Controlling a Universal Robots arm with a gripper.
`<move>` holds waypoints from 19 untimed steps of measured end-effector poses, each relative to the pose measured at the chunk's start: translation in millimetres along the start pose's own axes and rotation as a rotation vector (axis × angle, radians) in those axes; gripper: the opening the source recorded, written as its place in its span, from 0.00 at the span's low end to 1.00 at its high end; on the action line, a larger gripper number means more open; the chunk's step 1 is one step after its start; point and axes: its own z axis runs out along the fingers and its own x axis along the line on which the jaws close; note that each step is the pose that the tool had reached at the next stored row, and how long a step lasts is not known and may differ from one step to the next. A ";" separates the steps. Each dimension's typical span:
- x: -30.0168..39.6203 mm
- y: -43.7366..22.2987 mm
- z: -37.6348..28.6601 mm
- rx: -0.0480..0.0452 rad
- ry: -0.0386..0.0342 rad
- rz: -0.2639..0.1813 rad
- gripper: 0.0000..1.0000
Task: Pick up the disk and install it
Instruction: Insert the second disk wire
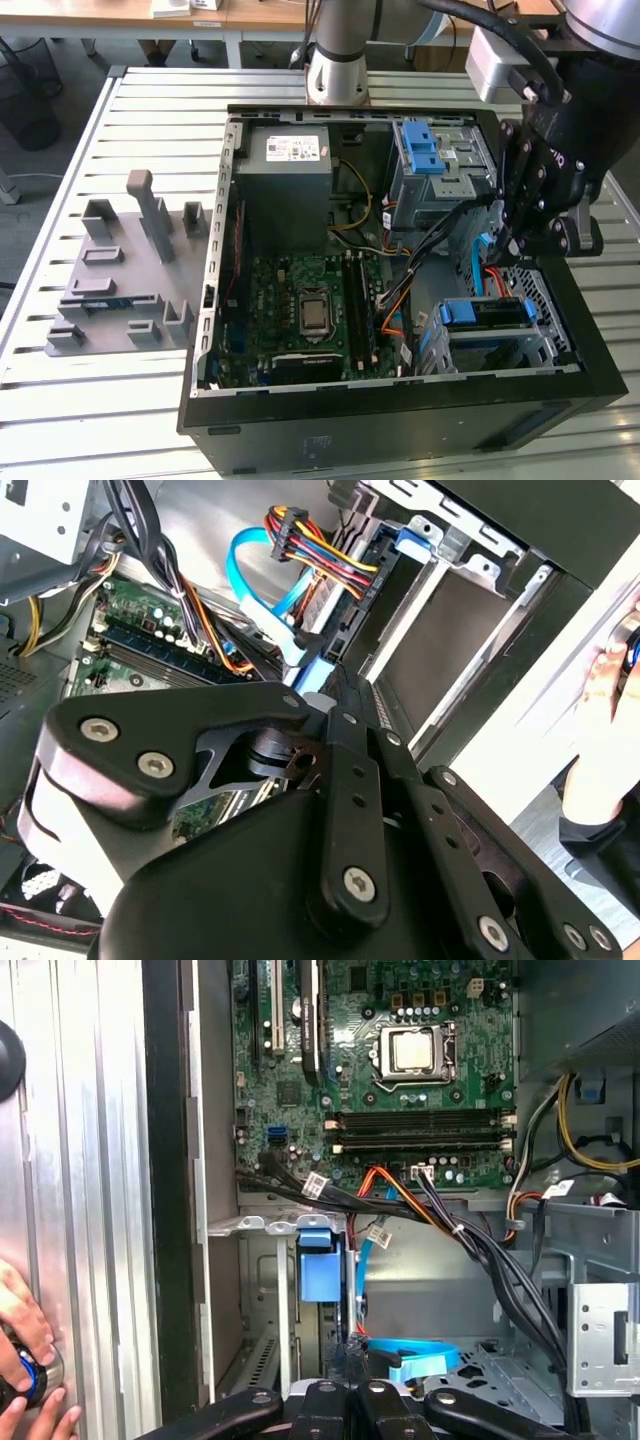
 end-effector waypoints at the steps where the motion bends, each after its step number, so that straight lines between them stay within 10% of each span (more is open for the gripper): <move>1: -1.3 0.1 -0.7 0.0002 0.0030 0.000 0.11; 10: -21.5 1.1 -3.1 0.0026 0.0479 -0.002 0.11; 19: -28.9 1.5 -3.1 0.0028 0.0501 -0.002 0.11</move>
